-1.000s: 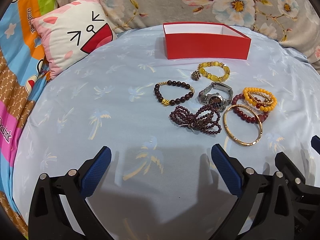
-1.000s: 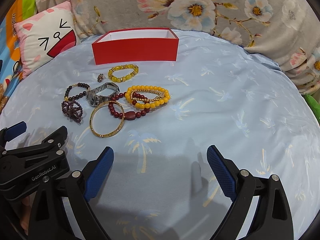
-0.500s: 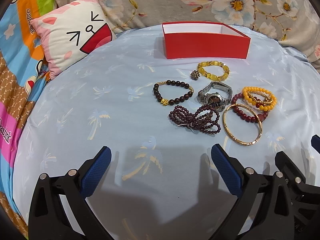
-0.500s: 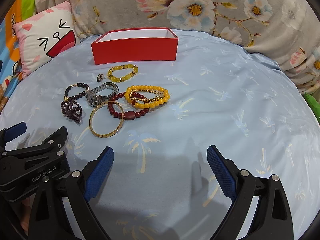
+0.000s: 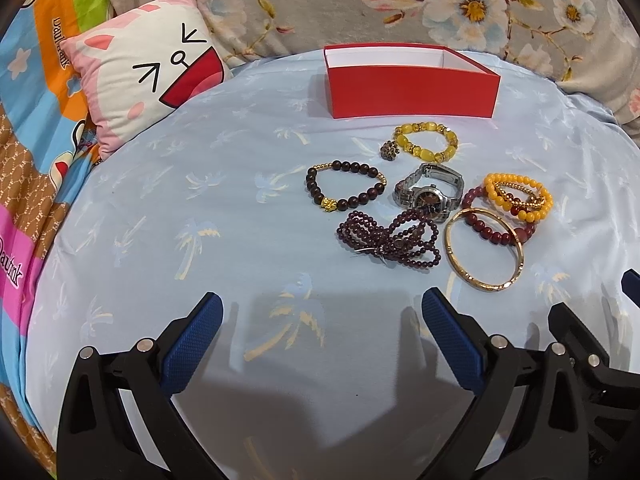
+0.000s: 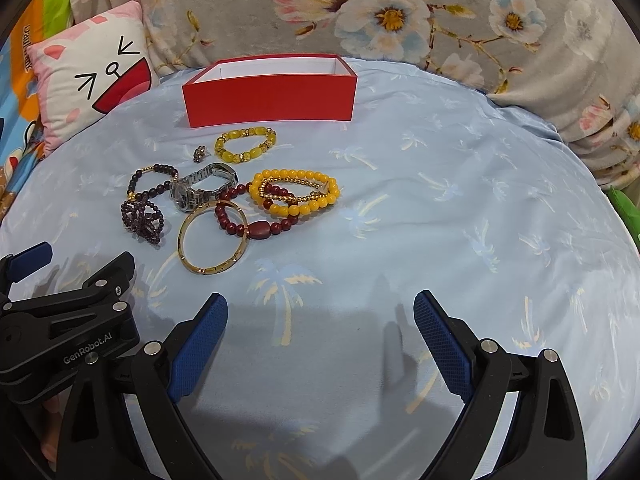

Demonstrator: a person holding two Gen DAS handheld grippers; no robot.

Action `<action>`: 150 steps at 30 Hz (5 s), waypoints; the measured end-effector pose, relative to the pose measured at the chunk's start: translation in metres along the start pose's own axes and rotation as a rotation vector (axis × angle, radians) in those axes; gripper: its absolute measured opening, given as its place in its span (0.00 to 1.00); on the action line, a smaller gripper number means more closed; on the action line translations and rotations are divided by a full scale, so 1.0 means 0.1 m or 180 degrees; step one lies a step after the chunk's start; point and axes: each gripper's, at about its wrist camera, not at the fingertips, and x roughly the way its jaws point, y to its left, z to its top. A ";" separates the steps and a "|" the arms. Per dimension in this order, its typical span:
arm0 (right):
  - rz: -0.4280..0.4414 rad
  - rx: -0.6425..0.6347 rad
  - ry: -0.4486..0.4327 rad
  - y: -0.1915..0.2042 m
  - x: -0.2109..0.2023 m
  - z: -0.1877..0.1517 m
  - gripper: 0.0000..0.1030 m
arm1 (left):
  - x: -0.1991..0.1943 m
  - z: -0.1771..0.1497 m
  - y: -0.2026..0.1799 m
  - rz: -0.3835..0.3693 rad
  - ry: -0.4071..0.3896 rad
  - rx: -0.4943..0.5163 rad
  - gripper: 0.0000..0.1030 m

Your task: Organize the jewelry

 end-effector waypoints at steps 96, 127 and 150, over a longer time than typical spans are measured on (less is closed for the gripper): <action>0.0351 0.0284 0.0195 -0.30 0.11 0.19 0.84 | 0.26 0.22 0.10 -0.0478 0.0099 -0.0258 0.19; 0.0599 0.0394 0.0405 -0.31 0.77 0.81 0.12 | 0.26 0.22 0.09 -0.0685 0.0090 -0.0268 0.14; 0.0673 0.0388 0.0149 -0.41 0.30 0.76 0.09 | 0.24 0.21 0.07 -0.0706 0.0079 -0.0286 0.14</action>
